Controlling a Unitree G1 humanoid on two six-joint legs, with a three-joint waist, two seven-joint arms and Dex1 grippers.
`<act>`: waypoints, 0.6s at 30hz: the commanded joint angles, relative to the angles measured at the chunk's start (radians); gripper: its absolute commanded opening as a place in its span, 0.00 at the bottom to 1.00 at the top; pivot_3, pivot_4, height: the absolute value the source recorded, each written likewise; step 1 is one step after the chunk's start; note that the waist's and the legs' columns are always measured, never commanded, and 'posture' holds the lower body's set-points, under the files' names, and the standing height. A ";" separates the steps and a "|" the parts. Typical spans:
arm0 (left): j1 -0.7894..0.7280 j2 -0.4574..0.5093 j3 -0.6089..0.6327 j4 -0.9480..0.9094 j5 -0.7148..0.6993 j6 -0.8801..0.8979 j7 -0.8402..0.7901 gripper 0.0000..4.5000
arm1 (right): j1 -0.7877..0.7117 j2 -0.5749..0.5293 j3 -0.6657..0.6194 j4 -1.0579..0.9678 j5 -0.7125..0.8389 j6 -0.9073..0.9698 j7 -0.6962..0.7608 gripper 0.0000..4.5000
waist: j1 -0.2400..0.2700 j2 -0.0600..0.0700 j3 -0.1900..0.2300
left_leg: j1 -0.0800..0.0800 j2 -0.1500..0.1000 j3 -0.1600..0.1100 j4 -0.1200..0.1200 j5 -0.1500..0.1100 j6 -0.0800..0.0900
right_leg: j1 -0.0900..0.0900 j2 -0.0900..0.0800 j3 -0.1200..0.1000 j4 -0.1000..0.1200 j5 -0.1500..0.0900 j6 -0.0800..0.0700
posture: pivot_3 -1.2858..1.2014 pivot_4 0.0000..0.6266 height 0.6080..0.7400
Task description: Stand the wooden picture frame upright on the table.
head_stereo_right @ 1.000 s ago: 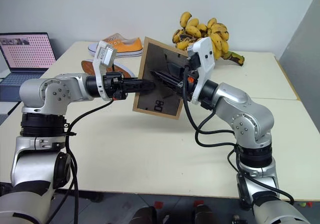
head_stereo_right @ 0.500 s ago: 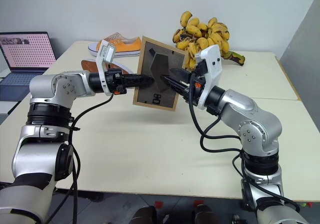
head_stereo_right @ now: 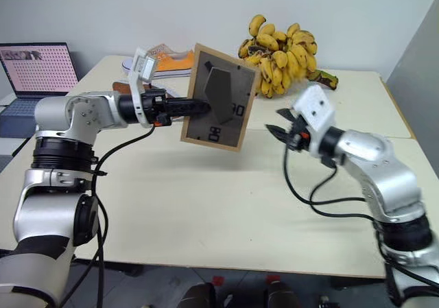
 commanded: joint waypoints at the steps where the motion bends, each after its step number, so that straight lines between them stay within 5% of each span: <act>1: 0.037 0.040 0.031 -0.117 -0.059 0.117 0.004 0.28 | 0.026 -0.052 0.018 0.128 -0.233 -0.452 0.001 0.46 | -0.007 0.000 0.000 | 0.000 0.000 0.000 0.000 0.000 0.000 | 0.000 0.000 0.000 0.000 0.000 0.000 | 0.52 0.24 1.00; 4: 0.087 0.038 0.041 -0.203 -0.088 0.196 0.038 0.28 | 0.026 -0.069 0.067 0.274 -0.447 -0.810 -0.101 0.46 | -0.011 0.000 0.000 | 0.001 0.000 0.001 0.001 0.000 0.000 | 0.000 0.000 0.001 0.001 0.000 0.000 | 0.52 0.24 1.00; 8: 0.123 0.007 0.102 -0.304 -0.168 0.351 0.119 0.28 | -0.028 -0.101 0.152 0.439 -0.891 -1.243 -0.438 0.46 | -0.008 0.000 0.000 | 0.001 0.000 0.000 0.002 0.000 0.000 | 0.000 0.000 0.000 0.002 0.000 0.000 | 0.52 0.24 1.00; 13: 0.136 -0.044 0.187 -0.389 -0.231 0.482 0.229 0.28 | -0.113 -0.058 0.229 0.604 -1.275 -1.309 -0.924 0.46 | -0.006 0.000 0.001 | 0.000 0.000 0.000 0.009 0.001 -0.002 | 0.000 -0.001 0.001 0.007 0.000 0.000 | 0.52 0.24 1.00; 18: 0.128 -0.075 0.254 -0.396 -0.260 0.547 0.308 0.28 | -0.214 -0.032 0.320 0.747 -1.463 -1.271 -1.197 0.46 | -0.006 0.000 0.001 | 0.003 -0.001 0.000 0.010 0.006 -0.009 | 0.000 -0.001 0.002 0.015 0.000 -0.001 | 0.52 0.24 1.00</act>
